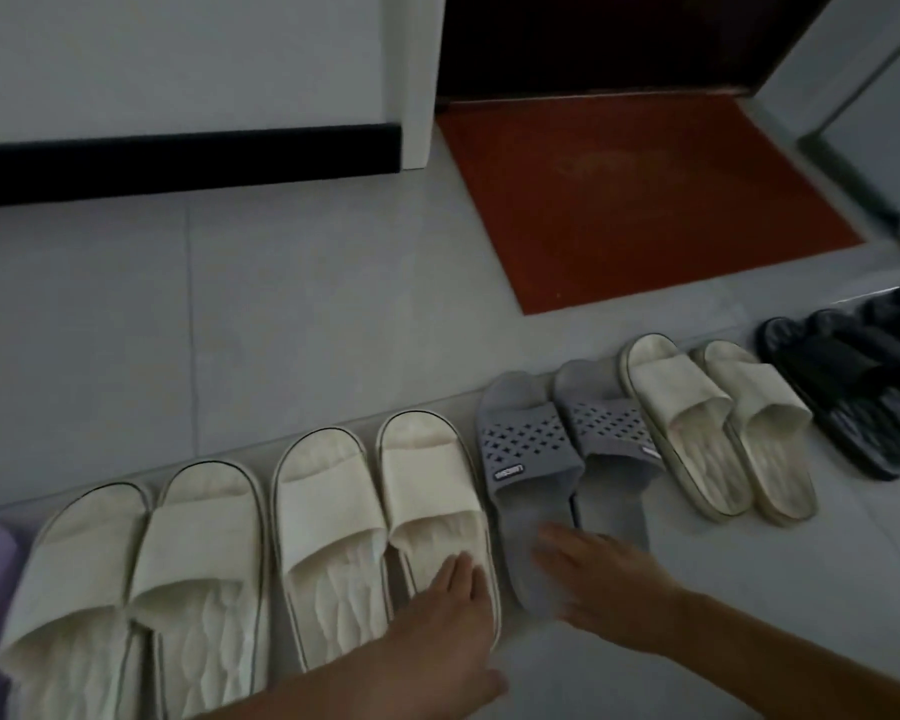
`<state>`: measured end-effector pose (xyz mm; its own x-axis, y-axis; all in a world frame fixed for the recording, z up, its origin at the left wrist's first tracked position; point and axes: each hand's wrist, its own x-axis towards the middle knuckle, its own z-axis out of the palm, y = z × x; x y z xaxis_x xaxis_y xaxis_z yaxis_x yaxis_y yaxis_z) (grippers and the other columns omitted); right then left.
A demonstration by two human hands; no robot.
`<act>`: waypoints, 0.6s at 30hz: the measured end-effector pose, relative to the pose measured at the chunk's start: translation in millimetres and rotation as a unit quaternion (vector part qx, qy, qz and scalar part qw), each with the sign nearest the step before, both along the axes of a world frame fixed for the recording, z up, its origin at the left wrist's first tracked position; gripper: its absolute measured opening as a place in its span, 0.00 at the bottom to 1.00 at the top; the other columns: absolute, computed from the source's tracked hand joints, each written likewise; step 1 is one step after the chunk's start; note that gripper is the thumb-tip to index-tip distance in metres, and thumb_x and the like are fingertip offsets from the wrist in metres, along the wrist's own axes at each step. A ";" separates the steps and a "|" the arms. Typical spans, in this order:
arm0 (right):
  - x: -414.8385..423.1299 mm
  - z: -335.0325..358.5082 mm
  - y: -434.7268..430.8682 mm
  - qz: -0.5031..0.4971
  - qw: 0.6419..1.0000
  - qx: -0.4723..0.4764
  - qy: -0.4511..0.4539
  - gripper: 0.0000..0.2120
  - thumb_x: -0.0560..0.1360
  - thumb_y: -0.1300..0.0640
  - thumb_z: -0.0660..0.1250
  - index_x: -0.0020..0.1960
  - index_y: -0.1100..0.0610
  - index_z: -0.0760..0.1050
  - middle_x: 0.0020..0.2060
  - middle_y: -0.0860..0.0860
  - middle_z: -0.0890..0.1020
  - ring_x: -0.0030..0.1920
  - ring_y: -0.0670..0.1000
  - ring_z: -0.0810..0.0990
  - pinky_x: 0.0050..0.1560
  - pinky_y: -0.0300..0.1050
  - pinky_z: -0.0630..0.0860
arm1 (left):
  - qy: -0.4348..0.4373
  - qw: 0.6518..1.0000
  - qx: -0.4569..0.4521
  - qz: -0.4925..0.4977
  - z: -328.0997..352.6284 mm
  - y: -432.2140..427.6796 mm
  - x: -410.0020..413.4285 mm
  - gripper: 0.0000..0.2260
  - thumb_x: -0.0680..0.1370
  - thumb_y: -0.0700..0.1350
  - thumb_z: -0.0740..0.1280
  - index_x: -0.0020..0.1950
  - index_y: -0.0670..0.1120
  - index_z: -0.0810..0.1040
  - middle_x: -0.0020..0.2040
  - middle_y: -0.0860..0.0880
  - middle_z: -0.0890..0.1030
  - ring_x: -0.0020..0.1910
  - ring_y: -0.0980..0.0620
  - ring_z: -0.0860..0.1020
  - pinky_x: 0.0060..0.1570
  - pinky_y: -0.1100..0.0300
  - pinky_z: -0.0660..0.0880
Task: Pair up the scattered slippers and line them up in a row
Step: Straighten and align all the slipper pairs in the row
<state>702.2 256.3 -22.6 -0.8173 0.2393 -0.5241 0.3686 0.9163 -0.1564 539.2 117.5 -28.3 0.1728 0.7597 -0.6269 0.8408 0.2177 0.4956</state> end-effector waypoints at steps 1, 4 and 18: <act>11.0 2.3 7.4 -0.028 0.999 0.012 0.017 0.34 0.53 0.35 0.76 0.56 0.50 0.80 0.55 0.47 0.82 0.52 0.44 0.83 0.45 0.35 0.79 | 0.000 0.999 0.027 -0.017 0.0 12.5 6.2 0.43 0.76 0.55 0.65 0.75 0.36 0.41 0.77 0.38 0.41 0.76 0.43 0.41 0.74 0.50 0.49; 46.5 -3.1 29.3 -0.097 0.994 0.036 0.020 0.44 0.62 0.33 0.70 0.70 0.57 0.68 0.69 0.53 0.71 0.67 0.50 0.73 0.61 0.41 0.73 | 0.051 0.989 0.097 -0.104 -6.7 48.8 23.6 0.43 0.76 0.53 0.66 0.75 0.34 0.41 0.76 0.35 0.42 0.76 0.40 0.40 0.74 0.50 0.45; 49.3 -36.7 87.2 0.002 0.999 0.048 0.005 0.60 0.51 0.24 0.67 0.74 0.56 0.61 0.69 0.72 0.63 0.71 0.67 0.64 0.67 0.53 0.67 | 0.239 0.964 0.095 -0.072 -6.9 107.3 62.6 0.34 0.68 0.50 0.61 0.72 0.39 0.66 0.73 0.38 0.65 0.71 0.42 0.66 0.66 0.54 0.69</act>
<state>751.5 343.5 -59.3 -0.8239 0.2848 -0.4900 0.3638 0.9287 -0.0720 601.8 224.7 -35.1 0.0121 0.8587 -0.5124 0.9976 0.0245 0.0645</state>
